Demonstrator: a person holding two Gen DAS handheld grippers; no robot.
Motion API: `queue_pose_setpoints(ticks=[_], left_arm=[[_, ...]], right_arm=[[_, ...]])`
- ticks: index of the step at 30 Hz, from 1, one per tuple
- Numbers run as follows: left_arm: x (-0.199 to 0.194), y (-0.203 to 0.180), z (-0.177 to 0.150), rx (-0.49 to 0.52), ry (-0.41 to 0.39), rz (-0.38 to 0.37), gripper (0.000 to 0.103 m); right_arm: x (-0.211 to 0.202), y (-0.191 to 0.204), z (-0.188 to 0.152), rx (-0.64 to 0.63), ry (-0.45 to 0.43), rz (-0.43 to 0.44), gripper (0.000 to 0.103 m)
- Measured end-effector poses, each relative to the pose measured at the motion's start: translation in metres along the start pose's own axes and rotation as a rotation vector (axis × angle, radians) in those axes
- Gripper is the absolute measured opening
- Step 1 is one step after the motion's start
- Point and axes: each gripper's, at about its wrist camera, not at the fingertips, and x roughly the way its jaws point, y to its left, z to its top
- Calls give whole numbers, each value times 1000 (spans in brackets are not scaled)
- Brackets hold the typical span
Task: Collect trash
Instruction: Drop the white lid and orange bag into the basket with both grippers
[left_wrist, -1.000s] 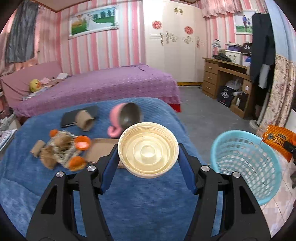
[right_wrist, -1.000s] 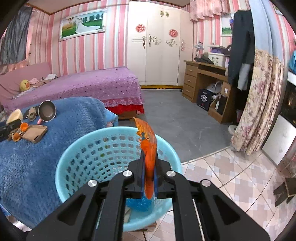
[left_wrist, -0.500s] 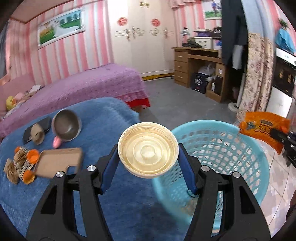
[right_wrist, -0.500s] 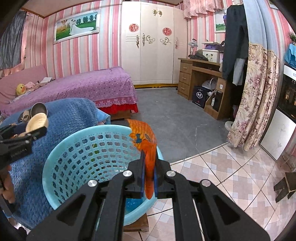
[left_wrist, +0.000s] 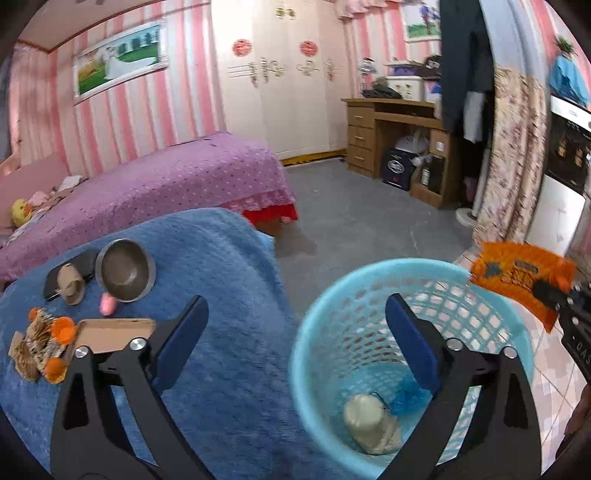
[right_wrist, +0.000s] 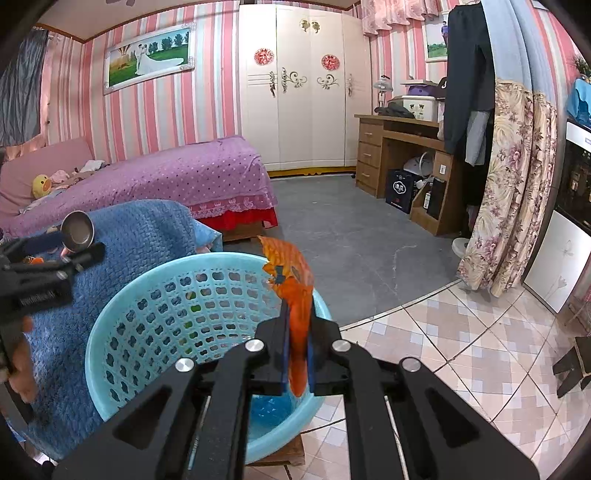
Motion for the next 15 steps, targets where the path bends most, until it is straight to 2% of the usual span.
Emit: queue_pose_setpoints(ticks=[5,13,14,15], left_arm=[[-10,39,-1,-38,-7,52,97],[-30,89,-10,-43,-19,146,97],[-33,96,-11,-48,-20,155,97],[-36,100,-12,-54,-19,163,97]], right_arm=[[11,11,-1,-6,7,-1,7],[29,44,-4,-52,21,-37,10],[30,46,-5,-56,22,-53,13],[33,50,-5,-58,26,-64,33]])
